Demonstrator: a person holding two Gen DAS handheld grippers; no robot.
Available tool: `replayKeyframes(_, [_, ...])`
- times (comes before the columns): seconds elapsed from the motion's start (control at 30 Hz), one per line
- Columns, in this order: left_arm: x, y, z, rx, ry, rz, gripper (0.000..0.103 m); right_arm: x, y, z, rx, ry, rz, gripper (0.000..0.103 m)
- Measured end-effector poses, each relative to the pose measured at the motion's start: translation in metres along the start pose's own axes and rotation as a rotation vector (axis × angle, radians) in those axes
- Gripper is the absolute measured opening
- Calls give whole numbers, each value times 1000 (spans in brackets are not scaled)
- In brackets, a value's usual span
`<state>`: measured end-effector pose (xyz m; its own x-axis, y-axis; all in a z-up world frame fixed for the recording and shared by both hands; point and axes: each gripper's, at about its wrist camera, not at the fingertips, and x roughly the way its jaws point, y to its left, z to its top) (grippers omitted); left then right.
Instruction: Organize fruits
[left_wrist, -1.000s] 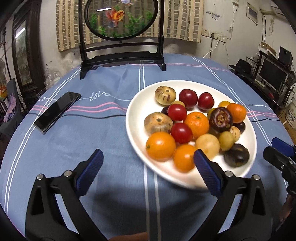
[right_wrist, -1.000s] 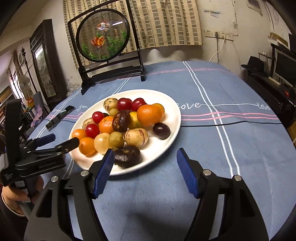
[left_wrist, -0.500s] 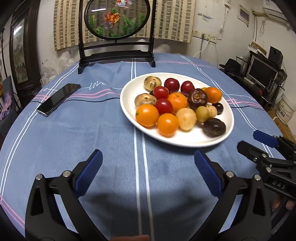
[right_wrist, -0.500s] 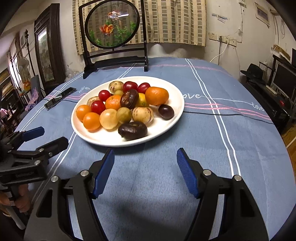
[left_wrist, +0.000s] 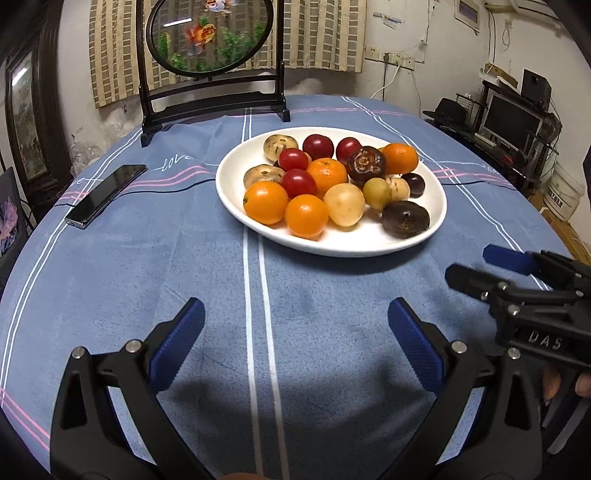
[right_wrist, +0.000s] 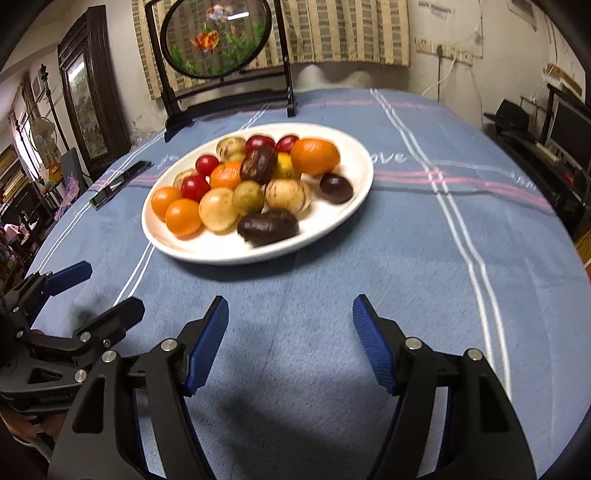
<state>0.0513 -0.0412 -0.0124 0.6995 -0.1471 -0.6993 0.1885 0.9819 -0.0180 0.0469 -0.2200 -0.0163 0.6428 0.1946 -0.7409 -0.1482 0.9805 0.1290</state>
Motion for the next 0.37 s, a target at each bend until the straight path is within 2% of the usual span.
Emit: replayKeyframes(0.37, [6, 5, 1, -20, 38, 20, 101, 6, -1, -7, 13, 50, 31, 70])
